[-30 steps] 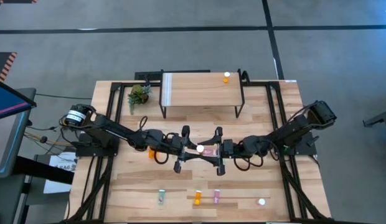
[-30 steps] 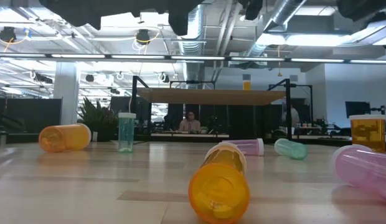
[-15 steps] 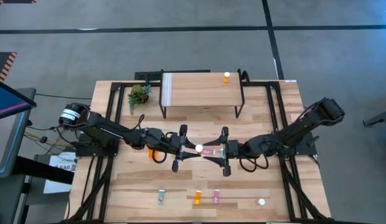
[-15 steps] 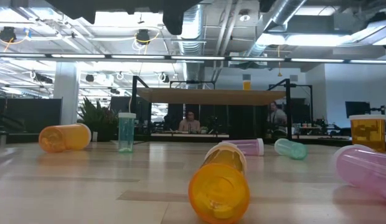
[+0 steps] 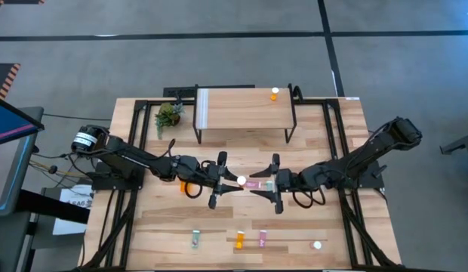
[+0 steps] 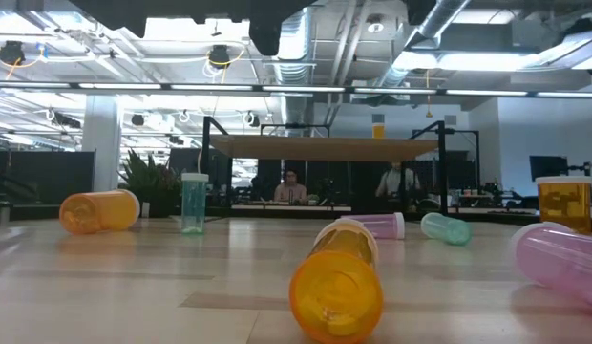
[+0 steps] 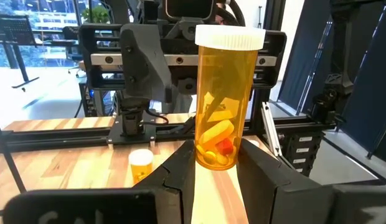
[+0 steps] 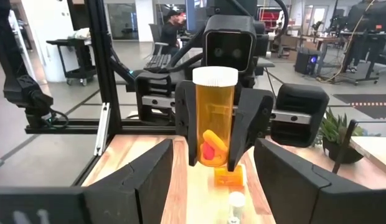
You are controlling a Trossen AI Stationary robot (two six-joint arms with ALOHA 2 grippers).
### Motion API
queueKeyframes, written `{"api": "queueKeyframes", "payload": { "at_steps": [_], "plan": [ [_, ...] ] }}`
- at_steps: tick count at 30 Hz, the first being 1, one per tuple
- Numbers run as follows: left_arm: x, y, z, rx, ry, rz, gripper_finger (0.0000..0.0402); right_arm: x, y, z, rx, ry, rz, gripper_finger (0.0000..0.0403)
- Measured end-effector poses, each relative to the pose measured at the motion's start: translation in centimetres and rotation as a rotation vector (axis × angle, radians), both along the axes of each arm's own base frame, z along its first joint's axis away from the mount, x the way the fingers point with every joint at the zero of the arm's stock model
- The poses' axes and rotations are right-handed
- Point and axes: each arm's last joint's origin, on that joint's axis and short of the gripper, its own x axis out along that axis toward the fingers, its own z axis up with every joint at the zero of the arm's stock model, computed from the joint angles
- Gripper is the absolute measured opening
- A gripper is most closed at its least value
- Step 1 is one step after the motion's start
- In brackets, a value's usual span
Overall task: Pick and place medicine bottles onto shelf by color
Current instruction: Put the top small orange pill bottle on the shelf aligned with the other small orange pill bottle
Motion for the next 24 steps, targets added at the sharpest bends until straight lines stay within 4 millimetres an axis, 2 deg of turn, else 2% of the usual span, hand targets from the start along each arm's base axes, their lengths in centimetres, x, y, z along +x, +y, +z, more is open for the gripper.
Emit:
{"api": "queueKeyframes", "payload": {
  "at_steps": [24],
  "plan": [
    [-0.01, 0.00, -0.25, 0.009, 0.023, -0.002, 0.0079, 0.17, -0.45, -0.41, 0.034, 0.041, -0.018, 0.0249]
  ]
}}
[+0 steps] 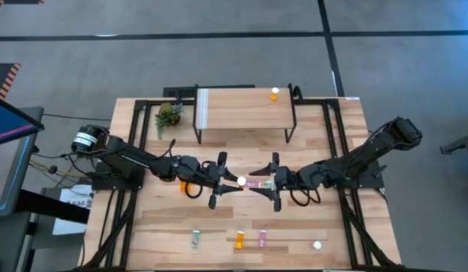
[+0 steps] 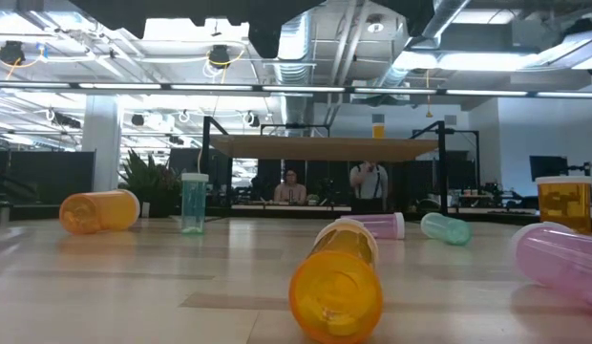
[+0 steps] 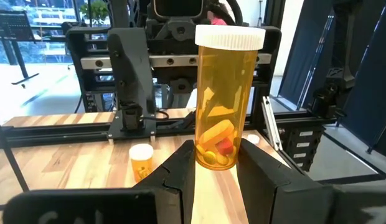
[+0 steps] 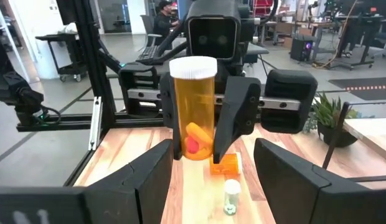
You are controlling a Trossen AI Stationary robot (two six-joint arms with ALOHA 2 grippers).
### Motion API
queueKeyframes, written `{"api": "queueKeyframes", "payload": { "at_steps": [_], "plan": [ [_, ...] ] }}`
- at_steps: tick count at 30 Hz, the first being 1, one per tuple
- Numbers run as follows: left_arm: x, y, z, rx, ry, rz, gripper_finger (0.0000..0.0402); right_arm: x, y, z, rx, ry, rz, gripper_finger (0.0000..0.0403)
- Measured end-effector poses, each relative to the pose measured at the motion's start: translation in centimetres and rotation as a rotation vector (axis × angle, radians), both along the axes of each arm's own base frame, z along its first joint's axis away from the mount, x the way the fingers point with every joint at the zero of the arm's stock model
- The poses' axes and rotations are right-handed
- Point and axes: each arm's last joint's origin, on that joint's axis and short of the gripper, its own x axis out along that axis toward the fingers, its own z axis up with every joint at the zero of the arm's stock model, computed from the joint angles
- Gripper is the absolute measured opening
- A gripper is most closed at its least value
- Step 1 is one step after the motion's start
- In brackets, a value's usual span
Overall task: Pick and place medicine bottles onto shelf by color
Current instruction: Put the top small orange pill bottle on the shelf aligned with the other small orange pill bottle
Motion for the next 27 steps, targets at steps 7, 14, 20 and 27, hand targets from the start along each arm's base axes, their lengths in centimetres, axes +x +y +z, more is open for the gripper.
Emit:
{"api": "queueKeyframes", "payload": {
  "at_steps": [7, 14, 20, 27],
  "plan": [
    [0.0, 0.0, -0.2, -0.005, 0.019, -0.002, 0.0079, 0.1, -0.4, 0.7, 0.016, -0.070, -0.013, 0.0249],
    [0.0, 0.0, -0.2, -0.037, 0.027, 0.001, 0.0079, 0.2, -0.6, 1.3, -0.015, -0.126, -0.021, 0.0249],
    [0.0, 0.0, -0.2, -0.050, 0.030, 0.004, 0.0079, 0.4, -0.6, 1.2, -0.014, -0.129, -0.023, 0.0249],
    [0.0, 0.0, -0.2, -0.054, 0.034, 0.004, 0.0079, 0.6, -0.6, 1.2, -0.016, -0.166, -0.024, 0.0249]
  ]
}}
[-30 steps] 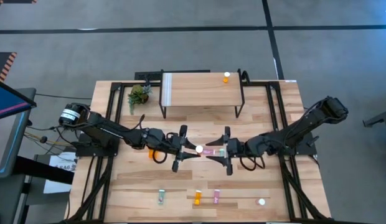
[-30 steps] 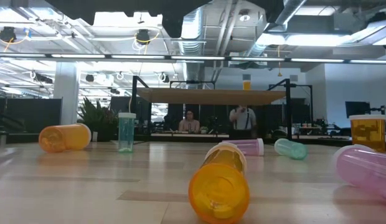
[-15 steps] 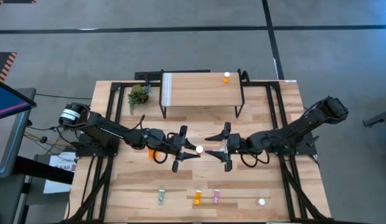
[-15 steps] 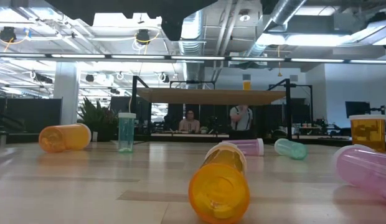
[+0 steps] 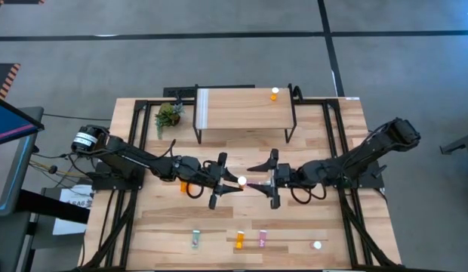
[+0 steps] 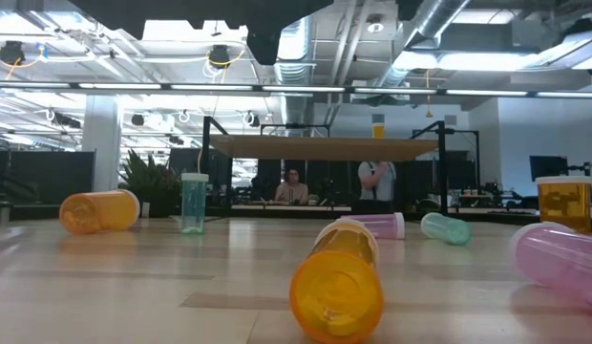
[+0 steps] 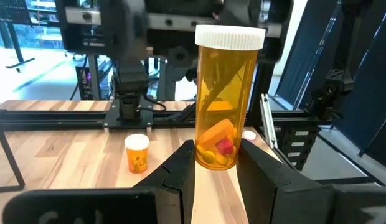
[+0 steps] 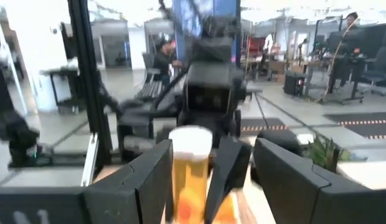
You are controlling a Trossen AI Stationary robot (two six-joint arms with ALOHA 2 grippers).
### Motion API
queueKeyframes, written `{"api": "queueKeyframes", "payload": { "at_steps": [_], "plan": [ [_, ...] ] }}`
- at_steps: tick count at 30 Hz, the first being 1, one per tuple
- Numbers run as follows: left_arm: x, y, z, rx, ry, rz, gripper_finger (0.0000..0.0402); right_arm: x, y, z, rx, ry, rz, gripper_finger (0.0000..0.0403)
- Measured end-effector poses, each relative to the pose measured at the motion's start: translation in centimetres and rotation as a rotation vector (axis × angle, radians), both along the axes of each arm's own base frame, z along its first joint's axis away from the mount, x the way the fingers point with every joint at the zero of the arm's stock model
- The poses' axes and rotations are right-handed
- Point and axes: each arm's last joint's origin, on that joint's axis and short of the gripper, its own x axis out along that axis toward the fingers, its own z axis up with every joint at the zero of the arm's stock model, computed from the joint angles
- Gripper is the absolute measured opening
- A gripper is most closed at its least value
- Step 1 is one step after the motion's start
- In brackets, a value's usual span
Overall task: Pick and place medicine bottles onto shelf by color
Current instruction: Put the top small orange pill bottle on the shelf aligned with the other small orange pill bottle
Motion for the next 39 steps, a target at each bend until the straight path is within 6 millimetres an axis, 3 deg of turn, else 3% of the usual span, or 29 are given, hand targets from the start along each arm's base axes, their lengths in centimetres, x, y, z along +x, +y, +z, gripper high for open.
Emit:
{"api": "queueKeyframes", "payload": {
  "at_steps": [6, 10, 15, 19, 39],
  "plan": [
    [0.0, 0.0, 0.0, 0.001, 0.004, 0.000, 0.0079, 0.0, 0.0, 0.1, 0.014, -0.006, 0.009, 0.0249],
    [0.0, 0.0, 0.0, 0.001, 0.004, 0.000, 0.0079, 0.1, 0.9, 1.2, -0.004, -0.029, 0.040, 0.0249],
    [0.0, 0.0, -0.1, 0.001, 0.006, -0.001, 0.0079, 1.1, 3.1, 3.1, -0.092, -0.052, 0.060, 0.0249],
    [0.0, 0.0, -0.1, 0.002, 0.011, -0.006, 0.0079, 2.8, 3.9, 3.5, -0.147, 0.063, 0.013, 0.0249],
    [-0.1, -0.2, -0.1, -0.001, 0.011, -0.039, 0.0079, 3.8, 2.0, 2.4, -0.006, 0.204, -0.037, 0.0249]
  ]
}}
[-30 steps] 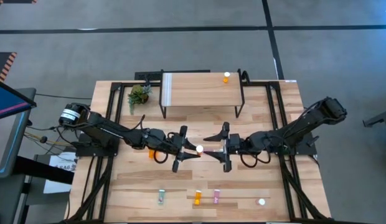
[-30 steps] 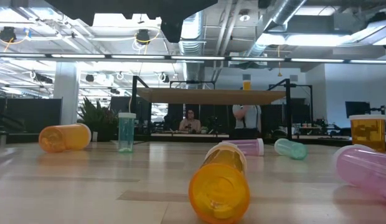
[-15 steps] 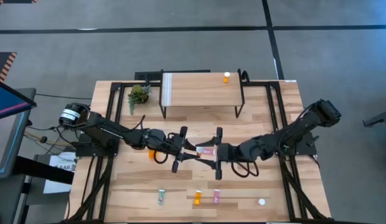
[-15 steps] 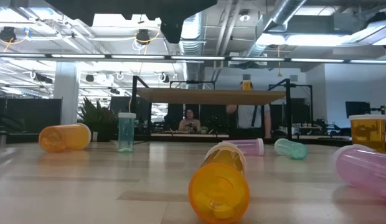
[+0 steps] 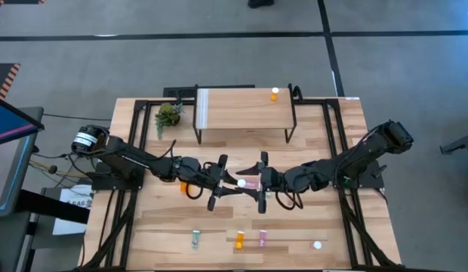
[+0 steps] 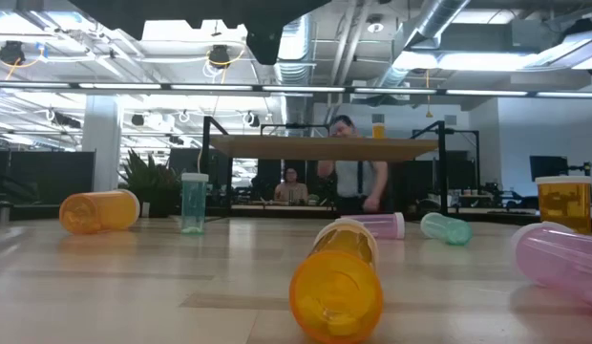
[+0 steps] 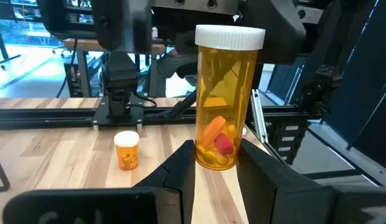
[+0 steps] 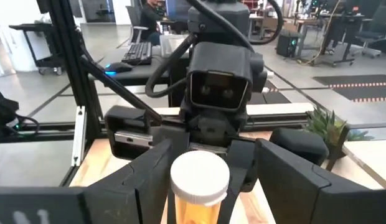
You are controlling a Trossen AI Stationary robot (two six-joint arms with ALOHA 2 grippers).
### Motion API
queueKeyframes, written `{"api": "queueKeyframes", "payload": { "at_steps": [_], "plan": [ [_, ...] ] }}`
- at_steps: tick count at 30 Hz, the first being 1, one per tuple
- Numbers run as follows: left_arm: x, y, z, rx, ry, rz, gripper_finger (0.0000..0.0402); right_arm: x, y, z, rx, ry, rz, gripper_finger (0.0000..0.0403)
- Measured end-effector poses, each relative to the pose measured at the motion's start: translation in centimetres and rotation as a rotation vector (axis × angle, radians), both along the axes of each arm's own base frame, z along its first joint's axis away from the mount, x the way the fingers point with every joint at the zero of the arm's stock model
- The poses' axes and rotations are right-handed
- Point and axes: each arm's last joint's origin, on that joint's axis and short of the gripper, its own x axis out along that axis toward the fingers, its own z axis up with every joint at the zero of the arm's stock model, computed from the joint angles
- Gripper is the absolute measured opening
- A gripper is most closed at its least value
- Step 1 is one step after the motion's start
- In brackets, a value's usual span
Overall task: Pick and place medicine bottles onto shelf by color
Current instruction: Put the top small orange pill bottle on the shelf aligned with the other small orange pill bottle
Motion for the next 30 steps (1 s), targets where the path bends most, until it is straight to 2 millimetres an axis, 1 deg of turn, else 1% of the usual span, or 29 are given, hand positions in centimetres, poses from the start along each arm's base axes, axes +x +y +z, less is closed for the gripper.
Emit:
{"api": "queueKeyframes", "payload": {
  "at_steps": [6, 9, 22, 26, 30],
  "plan": [
    [0.00, 0.01, 0.01, 0.000, -0.001, 0.000, 0.0079, -0.02, 0.03, -0.17, 0.018, 0.015, 0.003, 0.0248],
    [0.00, 0.01, 0.01, 0.000, -0.001, 0.000, 0.0079, -0.02, 0.07, -0.19, 0.020, 0.018, 0.020, 0.0241],
    [0.00, 0.01, -0.01, 0.001, 0.001, 0.001, 0.0079, -0.03, 0.10, -0.25, 0.018, 0.025, 0.034, 0.0145],
    [0.00, 0.01, -0.02, 0.001, 0.002, 0.001, 0.0079, -0.07, 0.21, -0.27, 0.016, 0.028, 0.038, 0.0132],
    [0.00, 0.01, -0.02, 0.001, 0.002, 0.001, 0.0079, -0.08, 0.22, -0.28, 0.016, 0.028, 0.039, 0.0134]
  ]
}}
